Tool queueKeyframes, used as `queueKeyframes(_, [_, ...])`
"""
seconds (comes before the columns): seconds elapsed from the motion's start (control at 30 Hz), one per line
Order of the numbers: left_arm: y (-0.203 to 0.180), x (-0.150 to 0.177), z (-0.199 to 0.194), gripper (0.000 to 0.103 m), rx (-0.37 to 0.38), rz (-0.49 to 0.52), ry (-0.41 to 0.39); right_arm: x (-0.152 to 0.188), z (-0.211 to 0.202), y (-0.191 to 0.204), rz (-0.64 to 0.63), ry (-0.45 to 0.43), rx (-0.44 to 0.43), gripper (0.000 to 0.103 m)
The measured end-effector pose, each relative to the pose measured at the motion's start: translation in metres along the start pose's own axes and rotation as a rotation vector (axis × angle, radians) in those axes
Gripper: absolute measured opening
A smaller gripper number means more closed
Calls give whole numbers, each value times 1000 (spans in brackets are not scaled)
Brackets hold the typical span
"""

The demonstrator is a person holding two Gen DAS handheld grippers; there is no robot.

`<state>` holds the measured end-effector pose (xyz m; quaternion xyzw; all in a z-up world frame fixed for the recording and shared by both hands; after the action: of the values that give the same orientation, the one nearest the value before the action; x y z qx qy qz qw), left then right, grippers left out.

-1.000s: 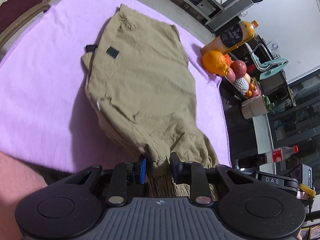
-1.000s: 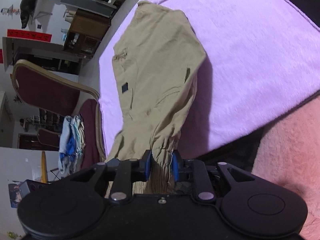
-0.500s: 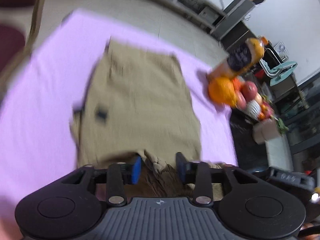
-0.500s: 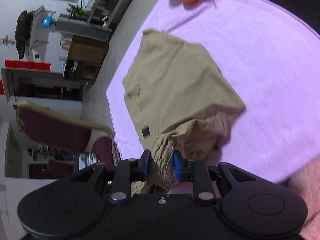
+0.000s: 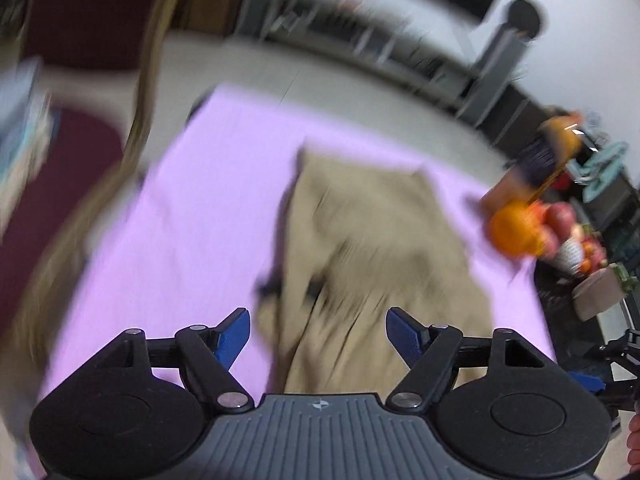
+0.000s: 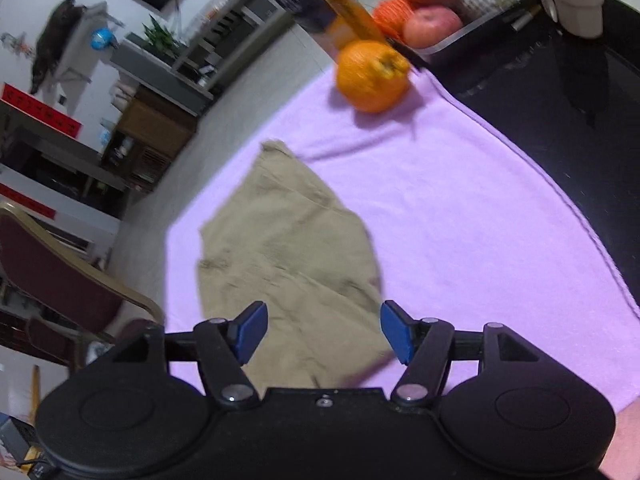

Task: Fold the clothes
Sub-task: 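Lift the cuffs with both grippers and fold them onto the waistband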

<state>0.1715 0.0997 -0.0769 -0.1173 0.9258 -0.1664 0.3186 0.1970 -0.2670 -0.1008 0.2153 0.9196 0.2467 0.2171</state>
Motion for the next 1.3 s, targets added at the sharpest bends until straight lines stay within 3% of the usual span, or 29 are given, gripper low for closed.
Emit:
queueKeyframes(0.17, [27, 57, 37, 74, 8, -94, 149, 9, 51, -27, -40, 75, 28, 61])
queueKeyframes(0.27, [29, 64, 48, 74, 13, -66, 139, 9, 77, -42, -53, 63, -8, 60])
queueKeyframes(0.33, [24, 60, 52, 73, 42, -42, 113, 10, 80, -42, -71, 27, -99, 58])
queueKeyframes(0.37, [20, 58, 54, 73, 58, -32, 104, 13, 81, -38, -93, 25, -102, 51])
queueKeyframes(0.47, [4, 54, 64, 63, 86, 1, 100, 23, 85, -23, -166, 30, -79, 36])
queueKeyframes(0.5, [-1, 52, 66, 58, 60, 19, 96, 27, 87, -19, -190, 32, -72, 32])
queueKeyframes(0.57, [-9, 49, 66, 36, -6, 63, 92, 34, 89, -9, -239, 36, -56, 9])
queueKeyframes(0.63, [-14, 46, 59, 25, -39, 89, 81, 33, 80, 2, -245, 25, -22, 5])
queueKeyframes(0.67, [-16, 43, 50, 19, -42, 101, 60, 32, 72, 8, -247, 16, -18, 5])
queueKeyframes(0.83, [-17, 35, 2, 17, 15, 86, 13, 44, 45, 0, -252, 3, 27, 4])
queueKeyframes(0.97, [-20, 62, -19, 18, 60, 91, 44, 57, 27, -16, -254, 0, 72, 4])
queueKeyframes(1.07, [-9, 96, -8, 25, 31, 63, 106, 66, 14, -28, -255, -3, 105, 7])
queueKeyframes(1.1, [-3, 105, 0, 27, -22, 81, 121, 70, 10, -32, -255, -3, 116, 9])
queueKeyframes(1.13, [1, 113, 5, 35, -70, 101, 133, 73, 5, -36, -256, -4, 127, 18])
queueKeyframes(1.2, [1, 118, -4, 39, -81, 139, 98, 79, -4, -44, -257, -6, 150, 19])
queueKeyframes(1.3, [-3, 110, -28, 32, -75, 192, -6, 85, -18, -48, -251, -13, 149, 22])
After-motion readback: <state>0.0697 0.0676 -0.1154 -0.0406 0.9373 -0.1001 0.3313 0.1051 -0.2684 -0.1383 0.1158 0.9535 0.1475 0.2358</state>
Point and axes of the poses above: each gripper's, at about its wrist camera, not at the fingertips, and z roughly the way its jaws point, y to its left, x to its underside, the point moved 6 cm from there along z, roughly the way its jaws point, and after that the axes turned 4 degrees about x, right-handed, at the moved point
